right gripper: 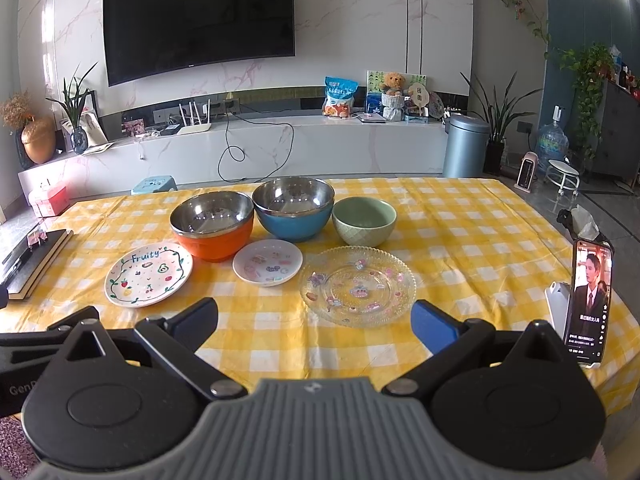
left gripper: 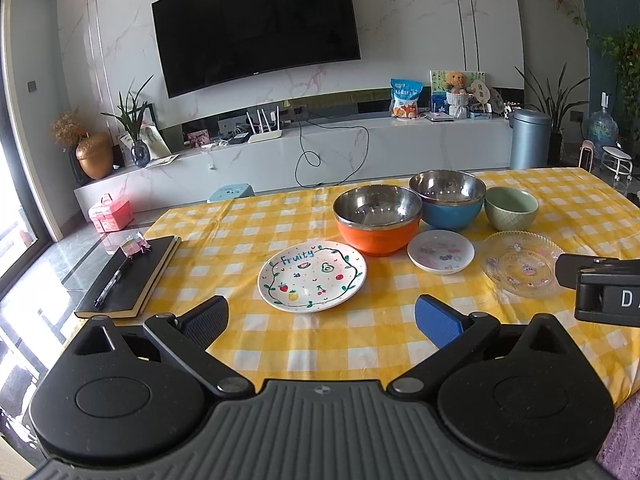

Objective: Organize plates and bowls

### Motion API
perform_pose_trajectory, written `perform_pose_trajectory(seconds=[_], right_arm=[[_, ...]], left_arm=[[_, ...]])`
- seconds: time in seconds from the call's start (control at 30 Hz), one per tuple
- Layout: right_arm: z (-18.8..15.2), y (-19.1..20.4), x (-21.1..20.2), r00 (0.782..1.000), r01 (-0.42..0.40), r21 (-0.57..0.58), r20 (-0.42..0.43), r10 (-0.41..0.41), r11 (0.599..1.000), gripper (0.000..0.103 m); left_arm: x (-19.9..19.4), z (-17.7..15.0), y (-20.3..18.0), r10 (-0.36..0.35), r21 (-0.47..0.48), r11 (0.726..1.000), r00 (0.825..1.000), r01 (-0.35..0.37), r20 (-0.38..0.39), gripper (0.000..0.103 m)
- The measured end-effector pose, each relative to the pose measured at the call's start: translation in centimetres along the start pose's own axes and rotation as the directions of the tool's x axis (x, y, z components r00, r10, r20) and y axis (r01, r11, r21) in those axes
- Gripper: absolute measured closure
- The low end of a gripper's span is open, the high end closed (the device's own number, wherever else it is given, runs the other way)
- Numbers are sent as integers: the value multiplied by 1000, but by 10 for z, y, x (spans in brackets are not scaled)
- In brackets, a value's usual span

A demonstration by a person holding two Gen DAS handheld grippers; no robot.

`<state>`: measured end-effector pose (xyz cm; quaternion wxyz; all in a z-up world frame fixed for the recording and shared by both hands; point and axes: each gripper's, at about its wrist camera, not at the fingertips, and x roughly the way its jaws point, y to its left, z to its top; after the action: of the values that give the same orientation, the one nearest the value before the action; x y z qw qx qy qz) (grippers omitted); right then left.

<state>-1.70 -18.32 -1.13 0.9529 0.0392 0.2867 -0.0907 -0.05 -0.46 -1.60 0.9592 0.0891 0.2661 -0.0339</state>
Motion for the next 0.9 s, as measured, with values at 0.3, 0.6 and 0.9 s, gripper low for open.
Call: perform_pose_trajectory(seconds=[0.3, 0.6, 0.9], right_arm=[[-1, 0, 0, 1000, -2, 0, -1, 2, 1000, 2], [-3, 0, 1, 1000, 0, 8, -3, 0, 1000, 2], [-7, -10, 5, 999, -25, 11, 39, 25, 1000, 2]], left_arm=[[-1, 0, 0, 0, -2, 1000, 1000, 0, -2, 0], [0, 0, 0, -1, -1, 1000, 1000, 1, -4, 0], [10, -11, -8, -61, -22, 998, 998, 60, -10, 0]])
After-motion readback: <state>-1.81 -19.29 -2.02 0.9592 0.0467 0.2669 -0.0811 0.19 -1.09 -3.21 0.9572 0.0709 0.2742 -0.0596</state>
